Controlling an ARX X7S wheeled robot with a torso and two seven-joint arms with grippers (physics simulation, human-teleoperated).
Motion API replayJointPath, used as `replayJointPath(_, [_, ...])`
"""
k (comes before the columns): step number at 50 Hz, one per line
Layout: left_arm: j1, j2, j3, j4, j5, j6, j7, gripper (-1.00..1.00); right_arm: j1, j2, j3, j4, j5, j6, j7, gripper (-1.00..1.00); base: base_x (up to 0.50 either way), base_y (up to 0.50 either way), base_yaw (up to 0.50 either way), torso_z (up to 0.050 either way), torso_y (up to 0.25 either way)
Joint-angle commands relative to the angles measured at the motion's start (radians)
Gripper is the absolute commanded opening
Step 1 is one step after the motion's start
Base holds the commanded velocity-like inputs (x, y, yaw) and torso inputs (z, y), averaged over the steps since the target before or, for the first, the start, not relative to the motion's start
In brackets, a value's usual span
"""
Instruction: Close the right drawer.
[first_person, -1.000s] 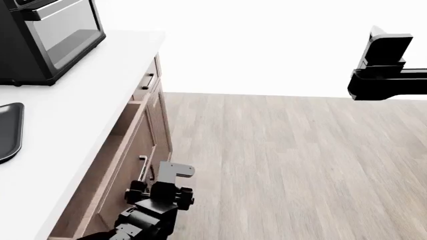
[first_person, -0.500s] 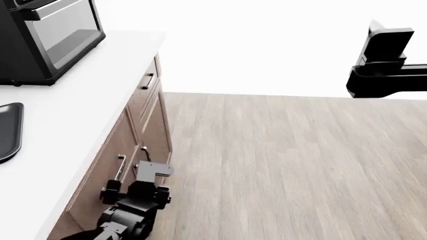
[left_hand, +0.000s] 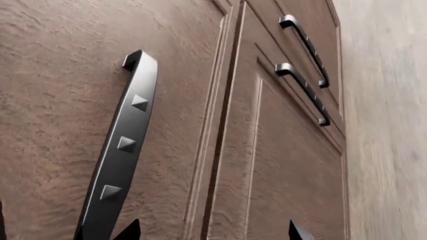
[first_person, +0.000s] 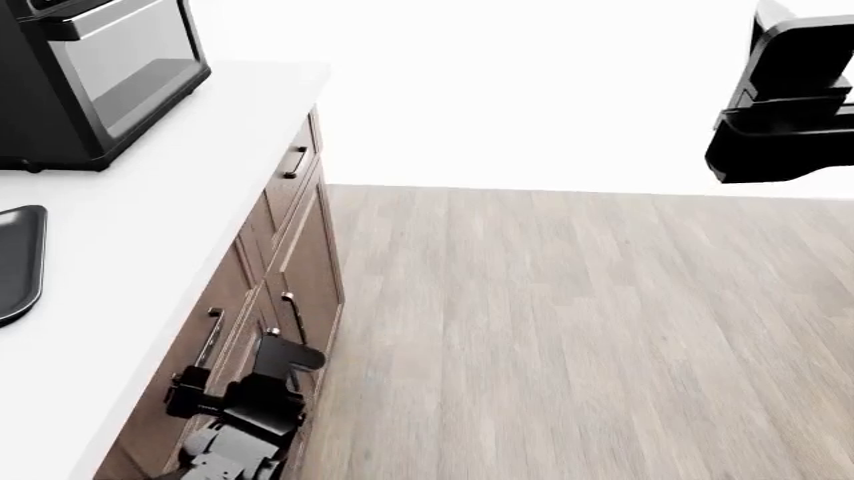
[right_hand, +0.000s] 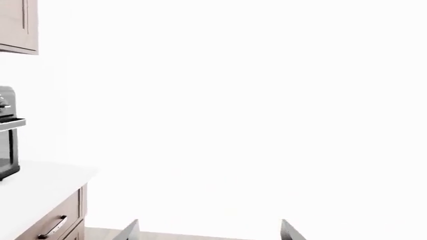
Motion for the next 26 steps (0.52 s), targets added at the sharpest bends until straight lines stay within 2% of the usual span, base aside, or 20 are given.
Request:
replayJointPath(1, [0.023, -0.026, -0.227, -0.031, 0.251, -0.072, -0.027, 1.00, 0.037, -0.009, 0.018, -0.006, 0.035, 0.014, 0.020, 1.00, 0.00, 0.00, 0.00, 0.000, 0.000])
replayJointPath(17, [0.046, -0.035, -0.567, -0.031, 0.544, -0.194, -0.042, 1.00, 0.069, -0.016, 0.036, -0.008, 0.068, 0.023, 0.033, 1.00, 0.00, 0.00, 0.00, 0.000, 0.000])
replayJointPath(26, [0.044, -0.015, -0.652, -0.031, 0.656, -0.176, -0.007, 1.00, 0.070, -0.015, 0.039, -0.009, 0.069, 0.025, 0.035, 1.00, 0.00, 0.00, 0.00, 0.000, 0.001])
